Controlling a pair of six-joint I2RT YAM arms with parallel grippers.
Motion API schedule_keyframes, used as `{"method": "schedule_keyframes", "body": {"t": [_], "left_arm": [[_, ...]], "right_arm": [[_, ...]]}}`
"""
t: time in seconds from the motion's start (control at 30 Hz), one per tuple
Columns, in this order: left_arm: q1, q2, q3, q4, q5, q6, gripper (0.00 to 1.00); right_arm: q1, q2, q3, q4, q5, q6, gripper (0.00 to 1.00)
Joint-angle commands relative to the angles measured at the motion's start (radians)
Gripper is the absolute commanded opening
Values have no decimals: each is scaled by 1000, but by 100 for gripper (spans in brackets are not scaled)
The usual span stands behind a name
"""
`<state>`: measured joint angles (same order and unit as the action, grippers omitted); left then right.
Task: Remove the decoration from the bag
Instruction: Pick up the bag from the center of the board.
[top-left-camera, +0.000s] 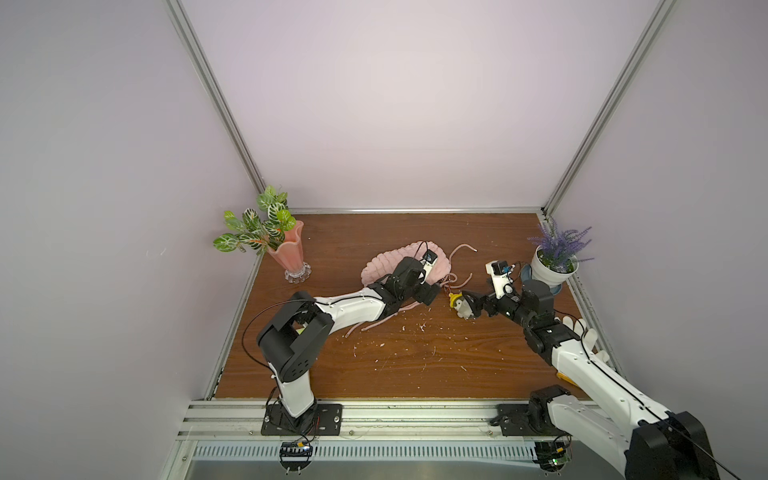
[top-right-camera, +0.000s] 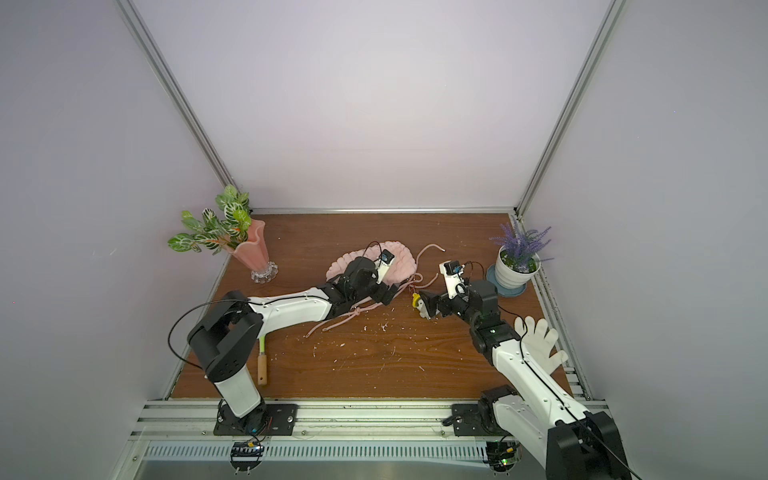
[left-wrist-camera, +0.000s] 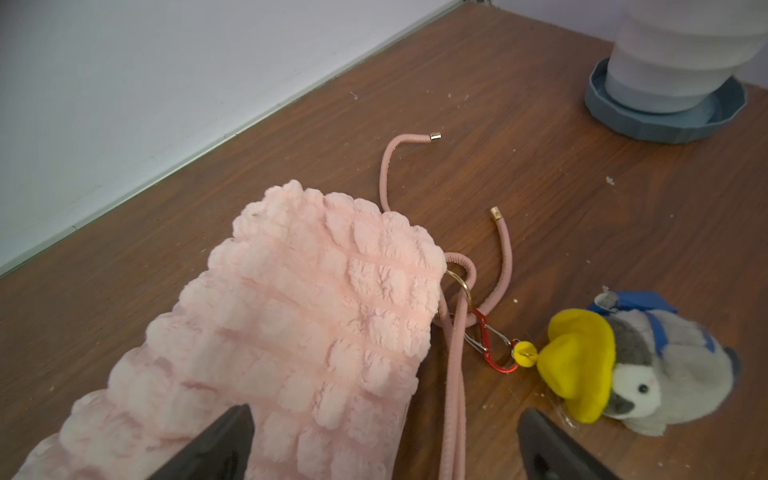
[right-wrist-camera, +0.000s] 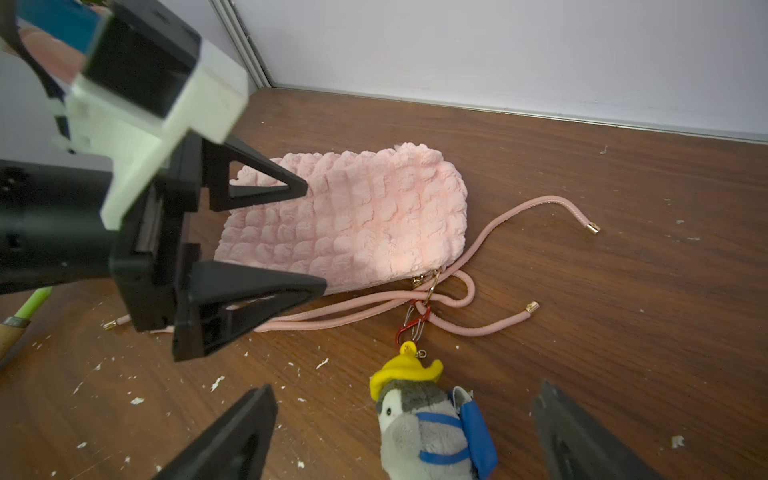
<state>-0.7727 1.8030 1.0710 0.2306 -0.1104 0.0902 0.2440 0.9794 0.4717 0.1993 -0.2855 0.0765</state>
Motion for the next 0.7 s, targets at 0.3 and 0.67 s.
{"method": "schedule_keyframes", "body": {"t": [0.3, 0.67], "left_arm": [[-12, 142, 167, -110, -173, 81, 99], [-28, 229, 221, -158, -180, 187, 93]], "right_arm": [[5, 51, 37, -5, 57, -16, 100], [5, 77, 24, 20, 41, 17, 99]]}}
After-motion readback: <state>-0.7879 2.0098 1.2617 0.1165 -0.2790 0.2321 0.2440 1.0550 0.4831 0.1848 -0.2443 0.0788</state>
